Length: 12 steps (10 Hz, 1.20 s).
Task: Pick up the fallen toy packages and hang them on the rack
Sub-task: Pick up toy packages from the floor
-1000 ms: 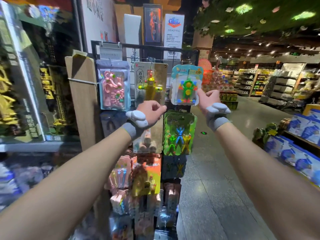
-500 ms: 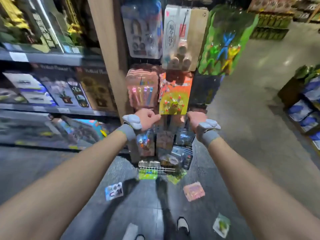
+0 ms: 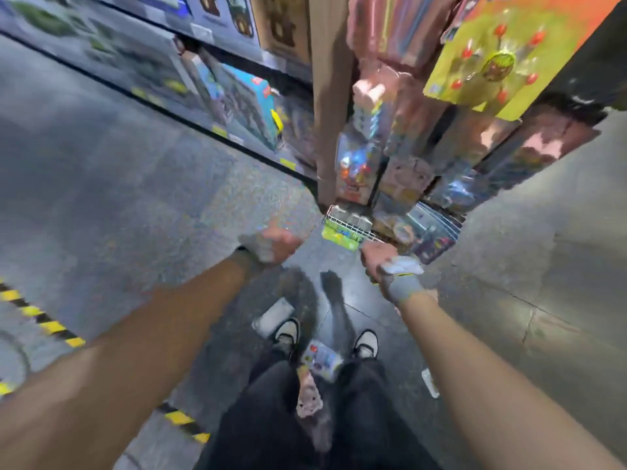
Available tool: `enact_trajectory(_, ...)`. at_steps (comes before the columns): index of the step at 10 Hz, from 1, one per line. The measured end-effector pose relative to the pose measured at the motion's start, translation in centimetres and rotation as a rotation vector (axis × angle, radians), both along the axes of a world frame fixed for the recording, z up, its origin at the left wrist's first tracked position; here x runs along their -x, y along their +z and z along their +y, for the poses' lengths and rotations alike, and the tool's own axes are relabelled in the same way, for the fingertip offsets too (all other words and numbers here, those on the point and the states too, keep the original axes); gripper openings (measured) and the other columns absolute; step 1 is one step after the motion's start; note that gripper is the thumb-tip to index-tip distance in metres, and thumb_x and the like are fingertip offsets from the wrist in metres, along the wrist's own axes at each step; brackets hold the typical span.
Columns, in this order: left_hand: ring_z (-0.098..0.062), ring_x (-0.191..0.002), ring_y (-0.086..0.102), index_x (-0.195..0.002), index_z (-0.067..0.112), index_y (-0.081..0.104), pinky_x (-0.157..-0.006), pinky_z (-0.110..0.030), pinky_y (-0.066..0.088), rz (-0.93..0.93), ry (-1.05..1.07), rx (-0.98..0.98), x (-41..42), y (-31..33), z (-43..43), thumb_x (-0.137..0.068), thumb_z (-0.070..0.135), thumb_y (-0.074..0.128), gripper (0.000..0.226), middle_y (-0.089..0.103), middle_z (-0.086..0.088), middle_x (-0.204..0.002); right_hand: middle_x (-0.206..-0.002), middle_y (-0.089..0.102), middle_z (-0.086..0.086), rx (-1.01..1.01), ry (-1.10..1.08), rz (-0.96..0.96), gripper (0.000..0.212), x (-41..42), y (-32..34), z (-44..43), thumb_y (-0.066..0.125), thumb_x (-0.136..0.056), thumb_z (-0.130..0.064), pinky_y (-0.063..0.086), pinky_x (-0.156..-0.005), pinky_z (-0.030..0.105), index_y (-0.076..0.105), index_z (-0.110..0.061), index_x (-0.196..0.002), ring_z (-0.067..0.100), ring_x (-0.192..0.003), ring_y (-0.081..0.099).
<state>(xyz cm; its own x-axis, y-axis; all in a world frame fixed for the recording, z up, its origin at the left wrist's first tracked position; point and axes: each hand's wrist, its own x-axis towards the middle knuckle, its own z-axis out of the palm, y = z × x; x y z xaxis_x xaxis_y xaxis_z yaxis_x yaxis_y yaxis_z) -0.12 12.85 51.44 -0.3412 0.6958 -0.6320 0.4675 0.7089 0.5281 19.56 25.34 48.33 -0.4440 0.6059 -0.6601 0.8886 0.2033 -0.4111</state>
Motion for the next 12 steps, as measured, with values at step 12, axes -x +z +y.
enact_trajectory(12, -0.015, -0.051, 0.031, -0.055, 0.02, 0.034, -0.05, -0.03, 0.02, -0.148, -0.152, 0.458, -15.9, -58.0, -32.6, -0.093, 0.053, 0.055, 0.055, 0.035, 0.002, -0.055, -0.116, 0.06, 0.016, 0.302, -0.115, -0.507, 0.035, -11.7, -51.2, -30.3, 0.038, -0.101, -0.038, 0.026, -0.065, 0.028, 0.063, -0.014, -0.106, 0.031, -0.098, 0.056)
